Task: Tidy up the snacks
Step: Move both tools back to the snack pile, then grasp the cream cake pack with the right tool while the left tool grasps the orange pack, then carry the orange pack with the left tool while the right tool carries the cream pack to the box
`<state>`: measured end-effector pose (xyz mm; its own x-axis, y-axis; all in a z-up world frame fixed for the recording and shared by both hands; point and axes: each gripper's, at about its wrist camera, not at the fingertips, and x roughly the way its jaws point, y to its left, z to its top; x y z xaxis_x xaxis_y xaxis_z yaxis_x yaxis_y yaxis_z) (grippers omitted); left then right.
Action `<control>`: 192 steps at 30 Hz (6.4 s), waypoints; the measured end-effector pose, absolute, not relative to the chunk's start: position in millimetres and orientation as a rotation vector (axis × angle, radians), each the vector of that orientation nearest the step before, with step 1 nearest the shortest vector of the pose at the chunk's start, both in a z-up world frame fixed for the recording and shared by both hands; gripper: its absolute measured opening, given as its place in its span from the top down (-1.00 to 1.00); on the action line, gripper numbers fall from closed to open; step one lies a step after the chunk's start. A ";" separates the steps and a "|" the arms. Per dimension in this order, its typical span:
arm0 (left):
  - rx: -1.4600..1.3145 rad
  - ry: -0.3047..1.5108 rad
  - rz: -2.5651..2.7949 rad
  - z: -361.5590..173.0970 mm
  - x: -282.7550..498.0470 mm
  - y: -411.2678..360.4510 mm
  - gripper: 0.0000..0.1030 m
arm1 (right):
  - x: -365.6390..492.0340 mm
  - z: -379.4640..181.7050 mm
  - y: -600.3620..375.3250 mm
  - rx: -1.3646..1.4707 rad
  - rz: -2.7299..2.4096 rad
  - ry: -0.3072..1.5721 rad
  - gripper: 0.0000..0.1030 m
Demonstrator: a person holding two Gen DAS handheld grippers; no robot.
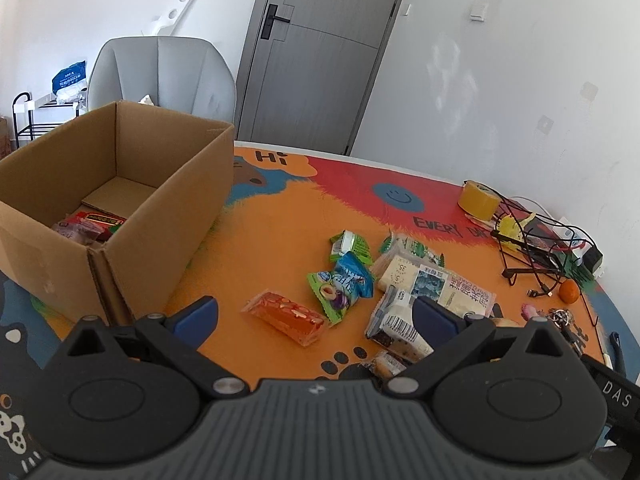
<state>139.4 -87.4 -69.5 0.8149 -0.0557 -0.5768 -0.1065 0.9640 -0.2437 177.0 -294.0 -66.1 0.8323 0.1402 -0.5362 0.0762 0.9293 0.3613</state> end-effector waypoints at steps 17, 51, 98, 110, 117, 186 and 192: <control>-0.264 0.669 0.110 -98.2 172.6 -87.2 -0.97 | 216.4 -92.6 -281.2 0.311 -0.006 0.646 -0.29; -0.252 0.652 0.063 -94.6 150.4 -83.1 0.55 | 185.5 -75.6 -283.6 0.336 0.037 0.551 0.29; -0.198 0.628 0.065 -82.3 127.6 -72.6 0.64 | 173.9 -67.5 -249.8 0.358 0.152 0.541 0.30; -0.224 0.544 0.080 -51.2 110.4 -49.7 0.65 | 169.5 -42.4 -224.8 0.337 0.218 0.483 0.30; -0.241 0.502 0.096 -36.9 102.9 -30.7 0.65 | 171.3 -31.2 -206.4 0.324 0.258 0.467 0.30; -0.176 0.679 0.198 -96.4 10.1 21.7 -0.40 | 98.5 -45.6 -139.0 0.145 0.428 0.567 0.29; -0.154 0.701 0.188 -109.6 10.8 17.3 0.00 | 98.2 -47.5 -141.6 0.145 0.422 0.571 0.30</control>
<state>10.8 17.3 -109.6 0.7485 0.1197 -0.6522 -0.2230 0.9717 -0.0776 98.2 -141.6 -47.5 0.7586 0.4260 -0.4929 -0.3469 0.9046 0.2479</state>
